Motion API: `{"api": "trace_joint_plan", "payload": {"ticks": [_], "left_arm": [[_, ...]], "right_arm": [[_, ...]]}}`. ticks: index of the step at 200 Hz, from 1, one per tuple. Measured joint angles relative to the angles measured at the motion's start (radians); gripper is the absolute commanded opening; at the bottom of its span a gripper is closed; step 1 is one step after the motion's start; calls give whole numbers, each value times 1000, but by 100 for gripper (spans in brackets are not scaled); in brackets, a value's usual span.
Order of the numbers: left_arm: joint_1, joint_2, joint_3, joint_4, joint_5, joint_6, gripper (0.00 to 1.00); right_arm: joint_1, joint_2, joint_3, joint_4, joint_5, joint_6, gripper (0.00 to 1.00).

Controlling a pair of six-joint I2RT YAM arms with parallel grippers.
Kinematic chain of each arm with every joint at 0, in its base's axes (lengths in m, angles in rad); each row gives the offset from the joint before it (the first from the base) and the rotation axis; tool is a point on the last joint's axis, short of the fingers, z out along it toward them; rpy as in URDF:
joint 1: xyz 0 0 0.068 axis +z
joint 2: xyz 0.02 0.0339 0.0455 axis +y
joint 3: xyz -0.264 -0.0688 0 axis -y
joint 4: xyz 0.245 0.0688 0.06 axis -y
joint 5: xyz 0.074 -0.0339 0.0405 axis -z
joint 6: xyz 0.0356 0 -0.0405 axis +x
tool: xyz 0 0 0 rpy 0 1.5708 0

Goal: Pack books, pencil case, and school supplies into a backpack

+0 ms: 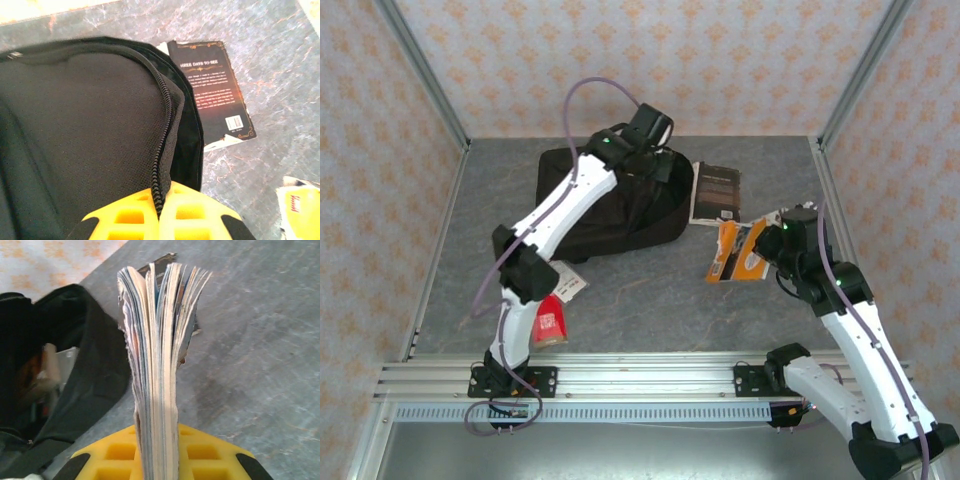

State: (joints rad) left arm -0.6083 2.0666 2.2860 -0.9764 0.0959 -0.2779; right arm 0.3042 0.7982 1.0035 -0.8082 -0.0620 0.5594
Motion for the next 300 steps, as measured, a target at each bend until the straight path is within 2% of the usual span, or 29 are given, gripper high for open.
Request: {"api": "trace_joint_plan", "payload": {"ticks": [50,83,115,146,169,238,300], "left_arm": [[0,-214,-228,21,-2,6,0],[0,-310,-342,51,1,-14,0],[8,-381,-439,94,13,-63,0],[38,-407,-474,137,33,-117,0],[52,-407,-477,155,48,-145,0],[53,-407,-477,166,107,-174,0],[72,-394,-446,156,110,-178,0]], "right_arm": [[0,18,81,132,-145,18,0],[0,36,89,225,-207,97,0],[-1,129,61,338,-261,298,0],[-1,206,-82,484,-321,539,0],[11,224,-156,513,-329,630,0],[68,328,-182,784,-346,657,0],[162,600,-102,948,-388,671,0]]}}
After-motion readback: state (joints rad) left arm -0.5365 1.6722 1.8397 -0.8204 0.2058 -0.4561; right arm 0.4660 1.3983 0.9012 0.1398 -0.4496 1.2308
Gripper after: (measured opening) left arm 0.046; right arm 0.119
